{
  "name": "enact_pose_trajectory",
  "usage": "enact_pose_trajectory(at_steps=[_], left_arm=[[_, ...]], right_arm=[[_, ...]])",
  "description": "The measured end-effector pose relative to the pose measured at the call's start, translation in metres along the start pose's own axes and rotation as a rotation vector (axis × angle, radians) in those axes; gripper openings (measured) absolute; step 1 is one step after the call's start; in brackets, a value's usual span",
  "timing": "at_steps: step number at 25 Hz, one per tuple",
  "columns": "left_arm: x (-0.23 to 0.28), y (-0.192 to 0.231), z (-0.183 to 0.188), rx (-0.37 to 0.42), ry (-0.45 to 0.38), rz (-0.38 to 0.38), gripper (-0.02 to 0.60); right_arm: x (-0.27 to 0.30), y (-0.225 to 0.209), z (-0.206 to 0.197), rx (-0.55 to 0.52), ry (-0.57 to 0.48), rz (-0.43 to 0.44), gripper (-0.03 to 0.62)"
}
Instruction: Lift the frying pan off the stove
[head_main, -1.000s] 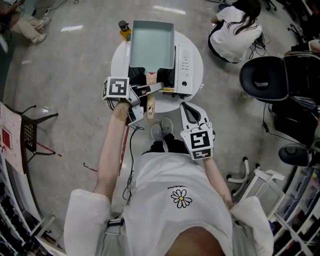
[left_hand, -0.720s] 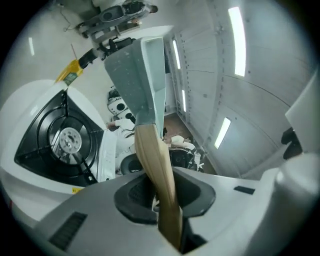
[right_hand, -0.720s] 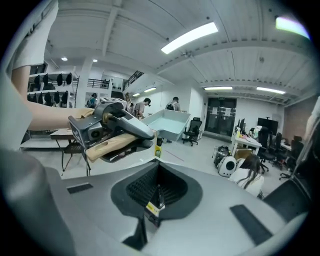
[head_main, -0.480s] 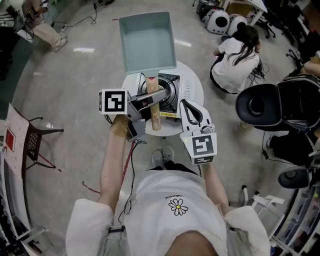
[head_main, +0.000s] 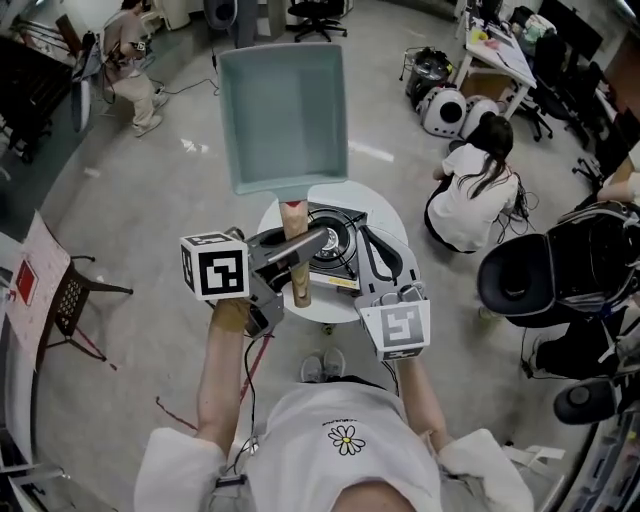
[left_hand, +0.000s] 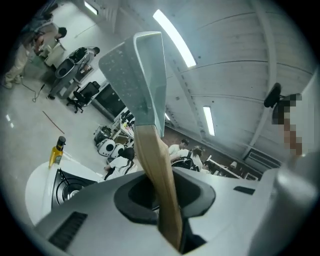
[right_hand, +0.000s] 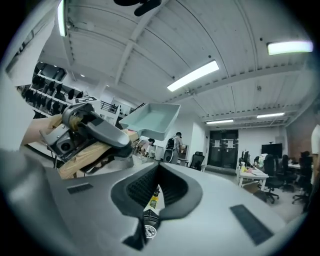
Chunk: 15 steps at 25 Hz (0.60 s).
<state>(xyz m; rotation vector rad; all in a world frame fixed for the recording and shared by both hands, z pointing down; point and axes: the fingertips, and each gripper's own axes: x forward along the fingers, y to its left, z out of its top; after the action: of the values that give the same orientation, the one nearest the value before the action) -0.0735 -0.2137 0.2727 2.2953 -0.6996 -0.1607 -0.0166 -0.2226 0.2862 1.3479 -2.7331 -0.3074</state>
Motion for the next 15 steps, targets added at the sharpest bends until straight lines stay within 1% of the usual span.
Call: enact_pose_trajectory(at_steps=[3, 9, 12, 15], left_arm=[[-0.015, -0.017, 0.005, 0.030, -0.026, -0.006, 0.071], [-0.033, -0.037, 0.009, 0.064, -0.036, -0.029, 0.072], [-0.035, -0.044, 0.011, 0.064, -0.041, -0.052, 0.072], [-0.033, -0.048, 0.013, 0.072, -0.043, -0.060, 0.075]], right_arm=[[0.004, 0.010, 0.016, -0.010, -0.033, 0.021, 0.002], [0.012, 0.026, 0.043, -0.024, -0.083, 0.028, 0.002], [0.018, 0.024, 0.048, -0.011, -0.079, 0.017, 0.002], [0.020, 0.014, 0.047, -0.013, -0.082, 0.003, 0.002]])
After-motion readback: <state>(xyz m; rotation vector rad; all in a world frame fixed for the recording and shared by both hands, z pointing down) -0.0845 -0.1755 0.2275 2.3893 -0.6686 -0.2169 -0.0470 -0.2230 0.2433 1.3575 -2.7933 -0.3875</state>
